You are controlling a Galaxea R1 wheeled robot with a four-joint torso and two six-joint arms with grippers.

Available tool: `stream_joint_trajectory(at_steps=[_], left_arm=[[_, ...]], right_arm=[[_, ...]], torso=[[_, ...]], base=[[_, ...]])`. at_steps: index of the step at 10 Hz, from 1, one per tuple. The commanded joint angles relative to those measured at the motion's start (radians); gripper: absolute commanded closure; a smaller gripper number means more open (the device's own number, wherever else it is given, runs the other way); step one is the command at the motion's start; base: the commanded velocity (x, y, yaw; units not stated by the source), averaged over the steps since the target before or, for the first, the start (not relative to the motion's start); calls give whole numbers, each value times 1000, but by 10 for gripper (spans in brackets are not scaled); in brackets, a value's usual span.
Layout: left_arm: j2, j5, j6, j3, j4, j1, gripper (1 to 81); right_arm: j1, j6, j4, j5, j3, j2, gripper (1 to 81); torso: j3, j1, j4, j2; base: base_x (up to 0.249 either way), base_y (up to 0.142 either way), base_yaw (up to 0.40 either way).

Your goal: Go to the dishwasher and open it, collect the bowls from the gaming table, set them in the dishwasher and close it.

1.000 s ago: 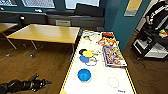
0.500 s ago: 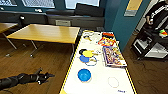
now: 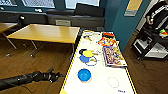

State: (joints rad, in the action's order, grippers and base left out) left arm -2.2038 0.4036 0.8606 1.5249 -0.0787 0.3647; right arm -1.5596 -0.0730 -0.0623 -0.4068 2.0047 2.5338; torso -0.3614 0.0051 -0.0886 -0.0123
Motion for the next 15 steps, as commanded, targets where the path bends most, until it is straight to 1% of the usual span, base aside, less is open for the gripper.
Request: stream_joint_trajectory(at_steps=[1, 2, 3, 4, 5, 7, 8, 9, 10, 12, 15], left_arm=[[-53, 75, 20, 14, -32, -154, 10], [-82, 79, 58, 55, -32, -164, 10], [-116, 118, 75, 87, -32, -180, 10], [-148, 133, 75, 116, -32, -187, 10], [-179, 135, 78, 142, -32, -189, 10], [-223, 138, 116, 198, -35, -189, 10], [-240, 138, 130, 219, -39, -187, 10], [-261, 148, 136, 238, -50, -189, 10], [-281, 176, 143, 250, -62, -189, 10], [-316, 176, 153, 259, -79, -188, 10], [-384, 178, 159, 282, -84, -184, 10]], right_arm=[[2, -2, -13, 63, -11, -33, 811], [2, -2, -13, 63, -12, -31, 811], [2, -2, -11, 63, -11, -31, 811], [5, -2, -11, 63, -11, -31, 811], [5, -2, -10, 63, -11, -31, 811], [8, -4, -10, 68, -11, -27, 811], [9, -2, -10, 69, -11, -27, 811], [11, -4, -10, 69, -11, -27, 811], [12, -4, -10, 69, -9, -25, 811], [19, -2, -10, 88, 1, -19, 811], [20, -4, -10, 91, 23, -7, 811]], torso=[[0, 0, 0, 0], [0, 0, 0, 0], [0, 0, 0, 0], [0, 0, 0, 0], [0, 0, 0, 0], [0, 0, 0, 0], [-1, 0, 0, 0], [-1, 0, 0, 0], [-1, 0, 0, 0], [-1, 0, 0, 0], [-1, 0, 0, 0]], base=[[0, 0, 0], [0, 0, 0], [0, 0, 0], [0, 0, 0], [0, 0, 0], [0, 0, 0], [0, 0, 0], [0, 0, 0], [0, 0, 0], [0, 0, 0], [0, 0, 0]])
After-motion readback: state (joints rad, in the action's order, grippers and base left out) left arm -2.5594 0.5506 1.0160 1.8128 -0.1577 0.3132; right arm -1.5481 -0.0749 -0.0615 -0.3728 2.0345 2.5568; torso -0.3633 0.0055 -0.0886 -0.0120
